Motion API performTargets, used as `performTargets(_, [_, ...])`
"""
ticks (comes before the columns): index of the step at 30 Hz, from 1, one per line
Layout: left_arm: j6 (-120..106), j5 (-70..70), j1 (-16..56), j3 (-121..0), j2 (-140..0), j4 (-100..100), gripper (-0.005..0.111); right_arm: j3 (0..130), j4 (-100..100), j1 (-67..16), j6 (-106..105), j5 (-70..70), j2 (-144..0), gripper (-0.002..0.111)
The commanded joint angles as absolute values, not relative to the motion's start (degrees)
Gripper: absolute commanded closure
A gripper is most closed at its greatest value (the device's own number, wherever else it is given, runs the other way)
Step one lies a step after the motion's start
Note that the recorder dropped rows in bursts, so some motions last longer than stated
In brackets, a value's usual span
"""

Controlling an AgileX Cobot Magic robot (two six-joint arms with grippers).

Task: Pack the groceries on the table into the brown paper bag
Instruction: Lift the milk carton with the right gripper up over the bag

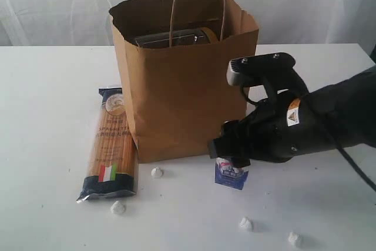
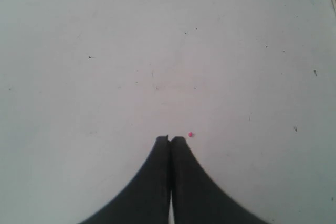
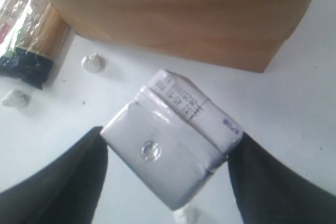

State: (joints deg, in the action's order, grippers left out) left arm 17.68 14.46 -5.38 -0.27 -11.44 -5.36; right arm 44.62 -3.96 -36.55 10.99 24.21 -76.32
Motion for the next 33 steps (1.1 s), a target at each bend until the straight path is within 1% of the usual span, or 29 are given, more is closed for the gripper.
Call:
performTargets(1, [18.0,14.6,-5.6,0.0,-11.3,-5.2,0.107,44.6,-6.6,-36.7,8.4,30.7,-69.5,0.081])
performTargets(6, [18.0,14.6,-5.6,0.0,-11.3,-5.2,0.107,46.1,-14.3,-36.7,0.0,37.4,-62.0,0.081])
performTargets(9, [18.0,14.6,-5.6,0.0,-11.3,-5.2,0.107,49.2,-15.7,-36.7,0.0,39.6,-57.3,0.081])
performTargets(17, [18.0,14.6,-5.6,0.0,-11.3,-5.2,0.107,59.2,-15.7,-36.7,0.0,38.1,-49.1,0.081])
performTargets(20, [18.0,14.6,-5.6,0.0,-11.3,-5.2,0.107,65.1,-11.7,-36.7,0.0,36.4,-47.7,0.081])
performTargets(24, [18.0,14.6,-5.6,0.0,-11.3,-5.2,0.107,67.6,-4.7,-36.7,0.4,29.6,-47.6,0.081])
performTargets(27, [18.0,14.6,-5.6,0.0,-11.3,-5.2,0.107,67.6,-3.8,-36.5,0.4,24.0,-49.2,0.081])
performTargets(29, [18.0,14.6,-5.6,0.0,-11.3,-5.2,0.107,67.6,-1.2,-36.5,0.6,16.3,-52.9,0.081])
performTargets(30, [18.1,14.6,-5.1,0.0,-11.3,-5.2,0.107,67.6,1.2,-35.8,3.7,10.1,-56.5,0.081])
performTargets(32, [18.1,14.6,-3.9,0.0,-11.3,-5.2,0.107,67.6,1.6,-33.2,5.3,3.0,-61.8,0.081])
performTargets(33, [18.1,14.6,-3.5,0.0,-11.3,-5.2,0.107,67.8,1.6,-32.2,5.5,1.7,-63.5,0.081])
